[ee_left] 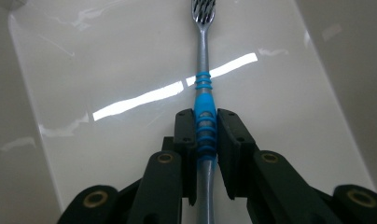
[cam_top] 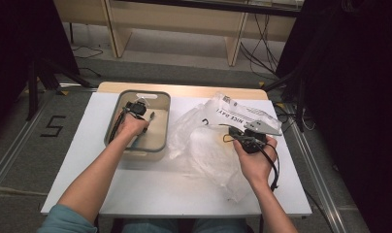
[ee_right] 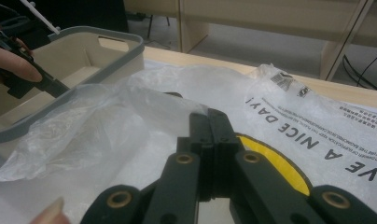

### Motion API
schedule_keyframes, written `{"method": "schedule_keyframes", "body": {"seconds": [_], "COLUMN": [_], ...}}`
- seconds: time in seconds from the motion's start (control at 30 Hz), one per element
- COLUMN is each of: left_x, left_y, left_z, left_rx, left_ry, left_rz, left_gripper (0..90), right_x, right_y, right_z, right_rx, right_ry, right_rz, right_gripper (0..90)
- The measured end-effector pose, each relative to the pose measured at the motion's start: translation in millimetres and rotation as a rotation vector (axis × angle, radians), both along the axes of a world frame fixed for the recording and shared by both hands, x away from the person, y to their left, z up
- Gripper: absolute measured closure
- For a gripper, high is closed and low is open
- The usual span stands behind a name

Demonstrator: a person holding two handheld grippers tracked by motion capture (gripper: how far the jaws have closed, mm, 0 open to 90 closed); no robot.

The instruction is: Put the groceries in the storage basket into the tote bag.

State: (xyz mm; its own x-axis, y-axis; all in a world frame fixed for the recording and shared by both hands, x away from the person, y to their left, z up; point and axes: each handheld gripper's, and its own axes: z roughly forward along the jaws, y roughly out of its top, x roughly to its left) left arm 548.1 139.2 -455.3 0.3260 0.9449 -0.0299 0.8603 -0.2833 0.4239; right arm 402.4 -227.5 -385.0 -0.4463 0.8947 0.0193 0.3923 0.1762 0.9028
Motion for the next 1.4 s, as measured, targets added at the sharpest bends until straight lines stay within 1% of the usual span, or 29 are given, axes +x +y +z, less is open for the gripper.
{"method": "schedule_keyframes", "body": {"seconds": [0.07,0.13,0.2,0.27,0.3,0.5,0.57,0.6,0.7,0.73,0.77,0.83,0.97,1.0,1.17,1.2,1.23,1.3,1.33,1.4], "left_x": [-0.2,-1.0,-1.3,-1.7,-1.9,-4.0,-4.8,-5.6,-6.2,-6.2,-6.4,-7.0,-8.6,-8.6,-11.2,-11.2,-12.1,-13.0,-13.0,-14.2], "left_y": [-0.1,-0.4,-0.2,0.6,0.7,1.2,1.5,1.5,1.1,1.1,1.1,1.2,2.4,2.4,4.2,4.2,5.0,6.0,6.0,7.2], "left_z": [0.7,2.6,3.1,4.4,4.9,8.2,9.5,11.1,13.6,13.6,14.5,16.7,21.4,21.4,27.2,27.2,29.6,31.9,31.9,34.6], "left_rx": [-0.002,-0.007,-0.01,-0.035,-0.039,-0.045,-0.047,-0.056,-0.068,-0.068,-0.068,-0.074,-0.081,-0.081,-0.099,-0.099,-0.103,-0.115,-0.115,-0.123], "left_ry": [-0.006,-0.02,-0.024,-0.036,-0.043,-0.065,-0.079,-0.09,-0.111,-0.111,-0.119,-0.149,-0.183,-0.183,-0.223,-0.223,-0.241,-0.254,-0.254,-0.27], "left_rz": [-0.003,-0.002,-0.002,0.004,0.005,0.004,0.004,0.007,-0.002,-0.002,-0.004,0.0,0.002,0.002,0.005,0.005,0.005,0.01,0.01,0.008], "left_gripper": [78.2,78.2,78.3,78.3,78.2,78.3,78.3,78.3,78.3,78.3,78.3,78.3,78.3,78.3,78.3,78.3,78.3,78.3,78.3,78.3], "right_x": [0.0,0.0,0.1,0.1,0.1,0.2,0.3,0.4,0.5,0.6,0.6,0.5,0.5,0.5,0.5,0.5,0.5,0.5,0.4,0.4], "right_y": [0.1,0.1,0.1,0.1,0.2,0.0,0.2,0.2,-0.1,-0.2,-0.2,-0.1,0.0,0.0,0.1,0.1,0.1,0.3,0.4,0.8], "right_z": [-0.1,-0.1,-0.2,-0.3,-0.4,-0.5,-0.8,-0.9,-1.0,-1.1,-1.1,-1.1,-1.2,-1.2,-1.4,-1.4,-1.4,-1.5,-1.5,-1.5], "right_rx": [0.0,0.0,0.0,0.0,0.001,0.001,0.001,0.001,-0.001,-0.002,-0.002,-0.002,-0.002,-0.002,-0.003,-0.003,-0.003,-0.004,-0.004,-0.004], "right_ry": [-0.001,-0.002,-0.002,-0.003,-0.002,-0.002,-0.002,-0.002,-0.001,-0.001,-0.002,-0.002,-0.002,-0.002,-0.004,-0.004,-0.004,-0.004,-0.004,-0.003], "right_rz": [0.0,0.0,-0.001,-0.001,-0.002,-0.001,-0.001,-0.001,-0.001,-0.001,-0.001,-0.001,-0.001,-0.001,0.0,0.0,0.0,0.0,0.0,0.0], "right_gripper": [90.0,90.0,90.0,90.0,90.0,90.0,90.0,90.0,90.0,90.0,90.0,90.0,90.0,90.0,90.0,90.0,90.0,90.0,90.0,90.0]}}
